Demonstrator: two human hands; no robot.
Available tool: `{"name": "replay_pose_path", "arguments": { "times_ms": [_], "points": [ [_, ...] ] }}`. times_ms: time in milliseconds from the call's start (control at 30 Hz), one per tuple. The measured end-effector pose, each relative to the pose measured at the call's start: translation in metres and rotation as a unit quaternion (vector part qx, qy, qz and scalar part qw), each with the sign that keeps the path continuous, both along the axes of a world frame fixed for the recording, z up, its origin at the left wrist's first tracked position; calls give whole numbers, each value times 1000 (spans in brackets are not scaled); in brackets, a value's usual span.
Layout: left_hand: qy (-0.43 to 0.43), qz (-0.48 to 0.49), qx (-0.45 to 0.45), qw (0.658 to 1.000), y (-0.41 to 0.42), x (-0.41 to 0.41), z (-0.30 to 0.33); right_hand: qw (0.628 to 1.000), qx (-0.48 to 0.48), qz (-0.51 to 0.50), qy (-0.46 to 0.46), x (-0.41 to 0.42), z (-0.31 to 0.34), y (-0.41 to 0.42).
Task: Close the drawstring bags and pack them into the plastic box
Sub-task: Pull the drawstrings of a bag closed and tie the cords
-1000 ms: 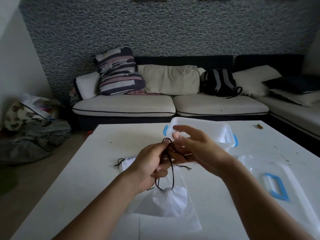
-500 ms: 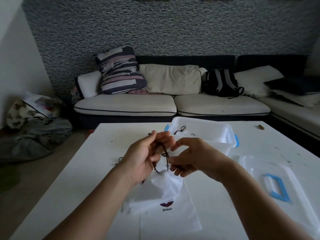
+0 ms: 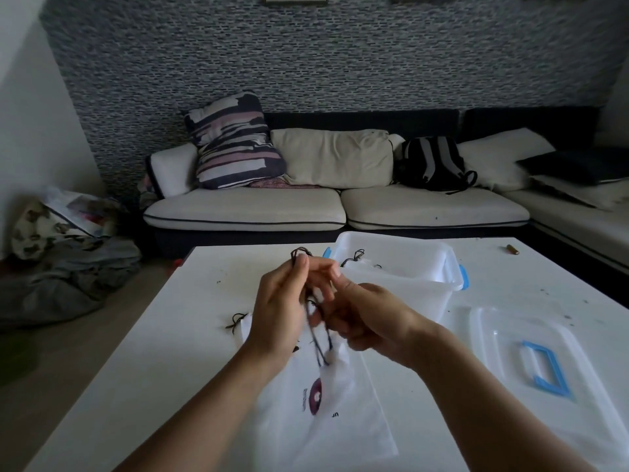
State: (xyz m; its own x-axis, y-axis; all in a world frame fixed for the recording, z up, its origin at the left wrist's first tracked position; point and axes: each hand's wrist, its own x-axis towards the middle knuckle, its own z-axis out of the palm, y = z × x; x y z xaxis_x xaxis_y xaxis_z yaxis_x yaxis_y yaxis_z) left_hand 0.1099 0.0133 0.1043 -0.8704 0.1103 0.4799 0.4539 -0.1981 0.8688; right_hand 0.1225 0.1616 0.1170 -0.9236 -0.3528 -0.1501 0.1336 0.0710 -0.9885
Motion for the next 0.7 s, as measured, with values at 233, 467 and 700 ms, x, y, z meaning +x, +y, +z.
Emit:
{"name": "replay_pose_path", "arguments": {
  "times_ms": [233, 467, 700],
  "points": [
    [-58, -58, 92, 992, 1, 9, 11, 976, -138, -15, -169, -3, -2, -10],
    [1, -97, -17, 995, -2, 14, 8, 981, -82, -45, -173, -2, -1, -11],
    [41, -137, -164, 976, -7, 16, 6, 980, -100, -69, -159, -2, -8, -4]
  ]
}}
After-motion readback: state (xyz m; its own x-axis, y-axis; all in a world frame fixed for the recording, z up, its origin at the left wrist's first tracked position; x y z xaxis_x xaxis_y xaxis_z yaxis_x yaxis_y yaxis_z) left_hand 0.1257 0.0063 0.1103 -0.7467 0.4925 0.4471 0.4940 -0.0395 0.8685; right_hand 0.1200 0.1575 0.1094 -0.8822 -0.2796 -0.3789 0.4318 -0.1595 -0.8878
